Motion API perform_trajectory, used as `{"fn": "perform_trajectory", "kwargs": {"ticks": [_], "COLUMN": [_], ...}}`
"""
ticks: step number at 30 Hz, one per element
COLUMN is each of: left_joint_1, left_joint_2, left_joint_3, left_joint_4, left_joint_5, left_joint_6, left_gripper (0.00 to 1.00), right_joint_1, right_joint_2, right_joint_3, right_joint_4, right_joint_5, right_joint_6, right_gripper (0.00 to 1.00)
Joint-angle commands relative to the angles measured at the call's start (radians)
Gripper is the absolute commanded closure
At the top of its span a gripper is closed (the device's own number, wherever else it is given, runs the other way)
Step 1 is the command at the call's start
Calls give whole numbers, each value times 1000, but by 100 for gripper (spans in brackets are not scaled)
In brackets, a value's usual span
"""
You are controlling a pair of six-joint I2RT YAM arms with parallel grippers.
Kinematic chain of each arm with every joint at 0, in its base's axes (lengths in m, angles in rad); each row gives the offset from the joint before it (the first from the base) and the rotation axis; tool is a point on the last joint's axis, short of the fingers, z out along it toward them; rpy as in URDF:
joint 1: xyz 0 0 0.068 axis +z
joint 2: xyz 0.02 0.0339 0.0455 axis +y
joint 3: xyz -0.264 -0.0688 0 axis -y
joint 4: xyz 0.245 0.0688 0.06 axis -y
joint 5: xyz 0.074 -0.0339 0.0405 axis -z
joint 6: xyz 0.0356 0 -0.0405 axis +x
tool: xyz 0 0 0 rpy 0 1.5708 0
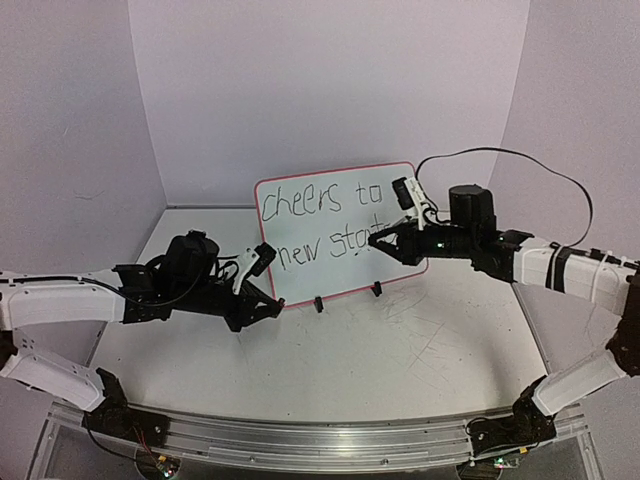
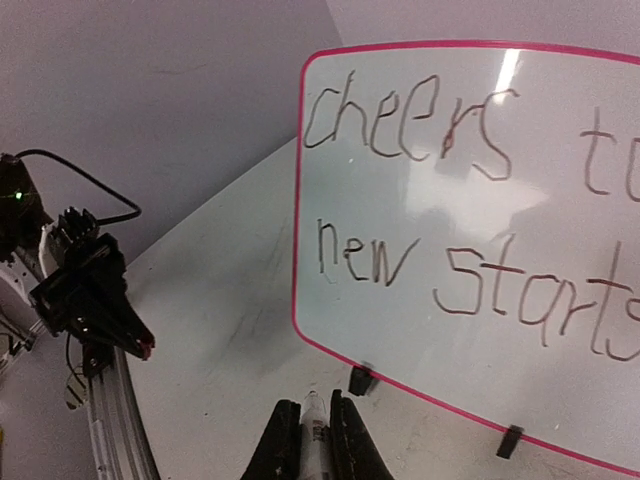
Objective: Write a sentence on the whiteboard
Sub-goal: Insert the whiteboard marker without the cap into the center of the board.
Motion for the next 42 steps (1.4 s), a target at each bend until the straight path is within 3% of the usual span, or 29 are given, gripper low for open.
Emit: {"fn": "perform_trajectory", "kwargs": {"ticks": [1, 10, 42], "left_joint_1": [-5, -8, -9], "left_joint_2": [68, 143, 156], "left_joint_3": [-8, 30, 34], "left_joint_4": [309, 332, 329], "left_joint_5": [-57, -41, -9], "left_joint_6": [317, 464, 441], "left_gripper": [100, 100, 100], "right_joint_1": [100, 207, 274], "right_joint_2": [85, 194, 234], "right_joint_3": [148, 251, 284], "right_joint_4": [-111, -161, -144], "right_joint_5": [-51, 29, 72], "right_joint_6": [26, 98, 105], "right_gripper": [100, 100, 100]}}
